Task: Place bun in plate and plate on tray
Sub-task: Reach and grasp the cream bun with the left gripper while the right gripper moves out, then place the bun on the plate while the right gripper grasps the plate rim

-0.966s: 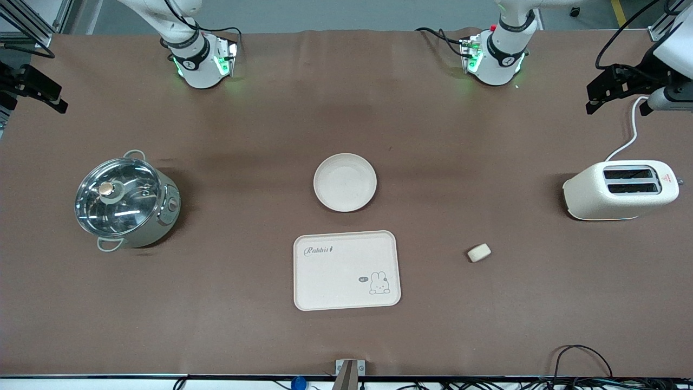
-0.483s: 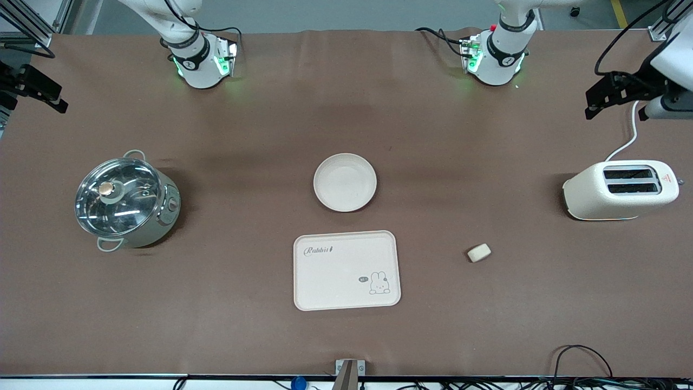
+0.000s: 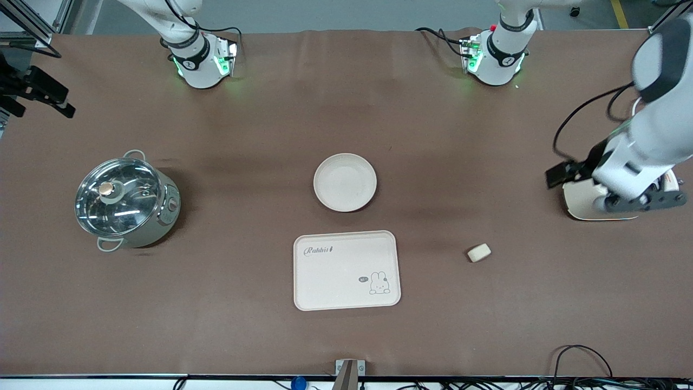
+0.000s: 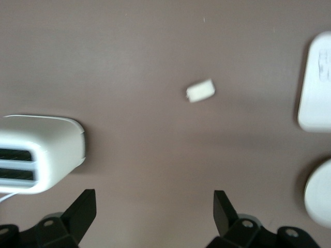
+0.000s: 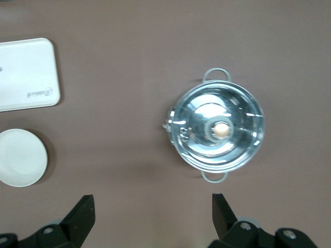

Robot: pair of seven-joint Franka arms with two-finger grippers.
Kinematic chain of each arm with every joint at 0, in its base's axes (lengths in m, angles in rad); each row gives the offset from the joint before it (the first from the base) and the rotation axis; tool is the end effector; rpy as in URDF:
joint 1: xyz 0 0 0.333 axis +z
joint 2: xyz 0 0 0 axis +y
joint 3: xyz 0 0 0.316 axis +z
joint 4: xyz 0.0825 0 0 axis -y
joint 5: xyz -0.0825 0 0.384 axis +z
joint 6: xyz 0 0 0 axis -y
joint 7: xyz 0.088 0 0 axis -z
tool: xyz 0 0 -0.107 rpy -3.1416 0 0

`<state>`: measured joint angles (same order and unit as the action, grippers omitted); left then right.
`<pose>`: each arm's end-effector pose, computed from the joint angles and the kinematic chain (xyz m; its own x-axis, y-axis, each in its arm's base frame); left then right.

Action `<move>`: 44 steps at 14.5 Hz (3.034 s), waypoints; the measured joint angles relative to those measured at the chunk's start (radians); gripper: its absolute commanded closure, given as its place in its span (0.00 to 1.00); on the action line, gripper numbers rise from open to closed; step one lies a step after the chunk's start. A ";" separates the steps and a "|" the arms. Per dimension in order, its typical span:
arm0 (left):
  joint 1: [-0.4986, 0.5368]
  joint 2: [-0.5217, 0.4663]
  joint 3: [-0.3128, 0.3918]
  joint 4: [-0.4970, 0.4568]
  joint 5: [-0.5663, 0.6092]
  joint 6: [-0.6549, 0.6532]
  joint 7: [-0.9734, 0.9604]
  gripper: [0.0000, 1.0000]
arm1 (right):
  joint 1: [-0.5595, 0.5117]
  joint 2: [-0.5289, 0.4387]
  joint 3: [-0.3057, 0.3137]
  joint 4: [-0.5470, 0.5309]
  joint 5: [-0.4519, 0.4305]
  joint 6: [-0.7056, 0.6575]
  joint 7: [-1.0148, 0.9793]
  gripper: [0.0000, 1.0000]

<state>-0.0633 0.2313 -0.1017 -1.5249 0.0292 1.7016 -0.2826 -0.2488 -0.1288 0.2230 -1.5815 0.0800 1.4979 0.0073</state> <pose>0.6201 -0.0943 0.5210 0.9921 0.1152 -0.0497 0.1143 -0.9932 -0.0201 0.5070 0.0049 0.6796 0.9987 -0.0278 0.0417 -0.0257 -0.9984 -0.0513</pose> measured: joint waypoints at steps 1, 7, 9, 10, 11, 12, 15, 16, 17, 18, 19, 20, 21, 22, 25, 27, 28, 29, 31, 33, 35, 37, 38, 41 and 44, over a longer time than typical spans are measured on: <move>-0.012 0.033 -0.001 -0.015 0.000 0.050 -0.045 0.00 | 0.026 0.019 0.002 -0.001 0.009 0.004 0.000 0.00; -0.040 0.196 -0.001 -0.152 0.000 0.396 -0.213 0.00 | 0.181 0.221 0.007 -0.011 0.018 0.076 0.006 0.00; -0.039 0.243 -0.001 -0.204 0.000 0.507 -0.279 0.00 | 0.196 0.278 0.007 -0.015 0.042 0.100 0.006 0.00; -0.039 0.272 -0.001 -0.214 0.000 0.546 -0.319 0.00 | 0.202 0.302 0.007 -0.027 0.052 0.132 0.006 0.00; -0.040 0.301 -0.001 -0.215 0.000 0.579 -0.360 0.00 | 0.207 0.319 0.006 -0.055 0.063 0.181 0.006 0.00; -0.040 0.327 -0.001 -0.214 0.000 0.612 -0.398 0.00 | 0.212 0.330 0.006 -0.094 0.081 0.234 0.006 0.00; -0.050 0.403 -0.003 -0.195 0.000 0.687 -0.470 0.01 | 0.239 0.341 0.007 -0.222 0.117 0.390 0.006 0.00; -0.055 0.427 -0.003 -0.183 0.000 0.704 -0.480 0.03 | 0.254 0.341 0.007 -0.261 0.120 0.439 0.006 0.00; -0.059 0.447 -0.003 -0.174 0.000 0.719 -0.485 0.12 | 0.272 0.341 0.007 -0.297 0.123 0.487 0.006 0.00; -0.060 0.461 -0.003 -0.168 0.000 0.730 -0.486 0.22 | 0.291 0.341 0.007 -0.336 0.132 0.538 0.007 0.00; -0.060 0.471 -0.003 -0.164 0.000 0.733 -0.486 0.30 | 0.309 0.341 0.008 -0.377 0.155 0.589 0.008 0.00; -0.060 0.477 -0.003 -0.161 0.000 0.733 -0.486 0.37 | 0.325 0.341 0.008 -0.420 0.190 0.638 0.008 0.00; -0.060 0.481 -0.003 -0.160 0.000 0.733 -0.486 0.46 | 0.339 0.341 0.008 -0.462 0.221 0.688 0.008 0.00; -0.060 0.483 -0.003 -0.159 0.000 0.733 -0.486 0.50 | 0.354 0.341 0.008 -0.501 0.241 0.740 0.007 0.00; -0.065 0.483 -0.005 -0.156 0.000 0.733 -0.494 0.51 | 0.434 0.346 0.008 -0.600 0.260 0.908 0.046 0.00; -0.106 0.480 -0.012 -0.149 0.000 0.732 -0.554 0.51 | 0.512 0.374 0.009 -0.631 0.266 0.994 0.124 0.00; -0.144 0.475 -0.015 -0.144 0.000 0.726 -0.589 0.51 | 0.549 0.398 0.009 -0.636 0.267 1.039 0.168 0.00; -0.190 0.468 -0.016 -0.139 0.000 0.716 -0.630 0.51 | 0.582 0.427 0.009 -0.637 0.267 1.085 0.207 0.00; -0.283 0.449 -0.017 -0.131 0.000 0.701 -0.723 0.51 | 0.628 0.485 0.009 -0.637 0.280 1.161 0.263 0.00; -0.377 0.435 -0.018 -0.125 0.000 0.692 -0.819 0.50 | 0.659 0.523 0.008 -0.630 0.335 1.195 0.285 0.00; -0.456 0.426 -0.020 -0.123 0.000 0.690 -0.918 0.49 | 0.685 0.538 0.008 -0.615 0.402 1.198 0.288 0.00; -0.522 0.425 -0.027 -0.124 0.000 0.686 -1.018 0.48 | 0.705 0.545 0.008 -0.602 0.429 1.200 0.297 0.03; -0.557 0.426 -0.029 -0.125 0.000 0.685 -1.066 0.48 | 0.708 0.550 0.008 -0.599 0.434 1.205 0.302 0.06; -0.641 0.426 -0.031 -0.127 0.000 0.630 -1.176 0.45 | 0.710 0.574 0.005 -0.593 0.451 1.222 0.310 0.23; -0.671 0.428 -0.034 -0.141 0.000 0.589 -1.221 0.21 | 0.710 0.603 0.004 -0.572 0.467 1.227 0.315 0.34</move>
<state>-0.7346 0.6588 -0.1352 -1.6656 0.0293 2.2909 -1.5039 0.4609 0.4746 0.2268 -2.1531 0.5474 2.7250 0.3220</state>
